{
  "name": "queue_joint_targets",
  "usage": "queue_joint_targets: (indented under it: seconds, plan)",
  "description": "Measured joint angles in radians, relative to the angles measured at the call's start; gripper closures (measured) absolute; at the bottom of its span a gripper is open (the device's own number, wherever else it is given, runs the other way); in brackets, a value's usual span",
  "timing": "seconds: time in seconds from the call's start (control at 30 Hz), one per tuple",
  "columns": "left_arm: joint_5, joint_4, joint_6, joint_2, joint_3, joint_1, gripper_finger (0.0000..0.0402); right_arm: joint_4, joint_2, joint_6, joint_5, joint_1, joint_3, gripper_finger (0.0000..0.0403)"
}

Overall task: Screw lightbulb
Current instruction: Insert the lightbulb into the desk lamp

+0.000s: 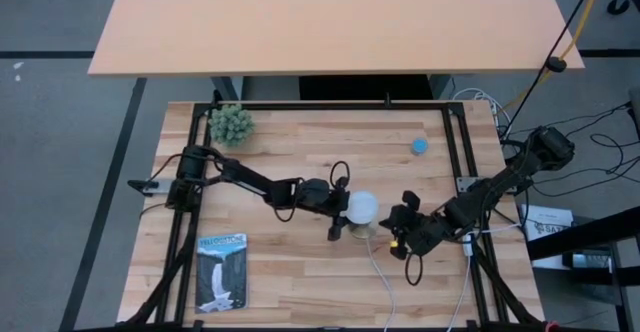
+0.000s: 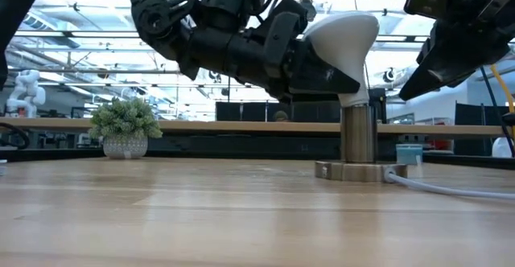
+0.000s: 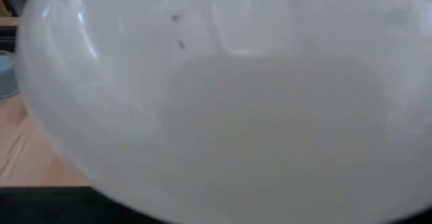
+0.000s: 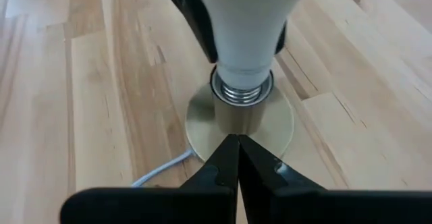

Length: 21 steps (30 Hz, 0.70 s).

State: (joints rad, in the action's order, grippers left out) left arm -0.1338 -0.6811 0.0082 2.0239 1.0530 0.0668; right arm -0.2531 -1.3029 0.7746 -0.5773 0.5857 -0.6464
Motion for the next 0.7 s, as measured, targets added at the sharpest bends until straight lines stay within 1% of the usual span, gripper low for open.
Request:
queue_joint_targets:
  seconds: [0.07, 0.23, 0.3, 0.47, 0.63, 0.7]
  plan:
    - [-0.003, 0.052, 0.001, 0.0, 0.026, 0.002, 0.0235, 0.0, 0.0, 0.009, 0.0, 0.0, 0.0, 0.0403]
    - [-0.006, 0.27, 0.002, -0.003, 0.122, 0.004, 0.0235, 0.0, 0.0, 0.014, -0.004, 0.0, 0.0, 0.0403]
    - [-0.004, 0.32, 0.001, -0.004, 0.146, 0.004, 0.0235, 0.002, 0.0, 0.014, -0.005, 0.0, 0.0, 0.0403]
    - [0.004, 0.339, 0.002, -0.001, 0.166, 0.007, 0.0235, -0.007, 0.0, 0.02, 0.0, 0.005, 0.0, 0.0403]
    - [0.007, 0.361, 0.002, -0.001, 0.168, 0.008, 0.0235, -0.026, 0.0, 0.081, 0.011, 0.034, 0.0, 0.0402]
    - [0.007, 0.372, 0.002, -0.001, 0.169, 0.008, 0.0235, -0.03, 0.0, 0.113, 0.032, 0.043, 0.0, 0.0399]
